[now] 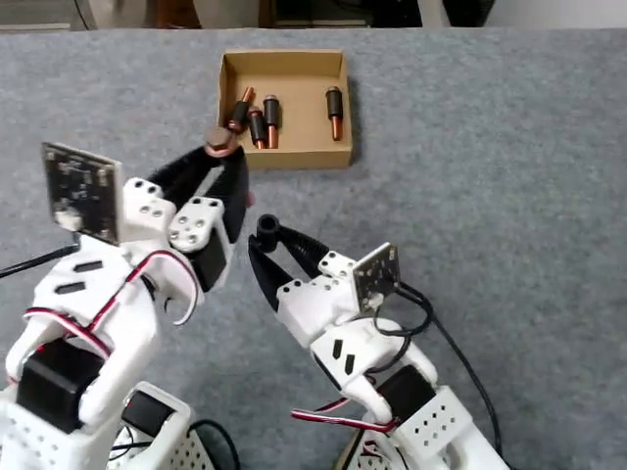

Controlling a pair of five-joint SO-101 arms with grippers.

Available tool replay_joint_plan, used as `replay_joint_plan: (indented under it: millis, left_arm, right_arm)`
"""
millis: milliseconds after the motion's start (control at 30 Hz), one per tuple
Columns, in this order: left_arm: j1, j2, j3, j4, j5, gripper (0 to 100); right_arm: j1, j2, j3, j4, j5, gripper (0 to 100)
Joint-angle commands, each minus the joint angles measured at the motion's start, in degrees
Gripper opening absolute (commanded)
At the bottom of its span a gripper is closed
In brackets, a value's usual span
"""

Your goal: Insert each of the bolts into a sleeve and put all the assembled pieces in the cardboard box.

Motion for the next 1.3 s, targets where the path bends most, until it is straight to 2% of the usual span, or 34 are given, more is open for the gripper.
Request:
replay_joint_plan:
  millis: [0, 133, 300, 567, 733, 1267]
  left_arm:
    - [1.6, 1.5, 0.6, -1.8, 0.3, 2]
    - [2.9, 2.9, 3.7, -2.0, -0.9, 2]
    - [2.4, 2.5, 10.5, -9.1, -5.7, 2]
    - [2.8, 0.9, 12.0, -8.8, -6.2, 2]
    - [3.6, -2.5, 12.7, -5.5, -6.2, 2]
    - [4.1, -2.9, 17.1, -9.5, -6.0, 2]
  right_arm:
    - [-0.6, -0.7, 0.0, 2.0, -0.8, 0.2]
    - [-0.7, -0.8, 0.0, 5.5, -0.8, 0.2]
    - [-0.7, -1.2, 0.0, 6.4, -0.9, 0.2]
    - [-0.7, -1.1, 0.0, 6.4, -0.8, 0.2]
    - [-0.7, -1.3, 0.0, 6.0, -0.4, 0.2]
    - [-0.7, -1.4, -0.3, 6.0, -0.4, 0.2]
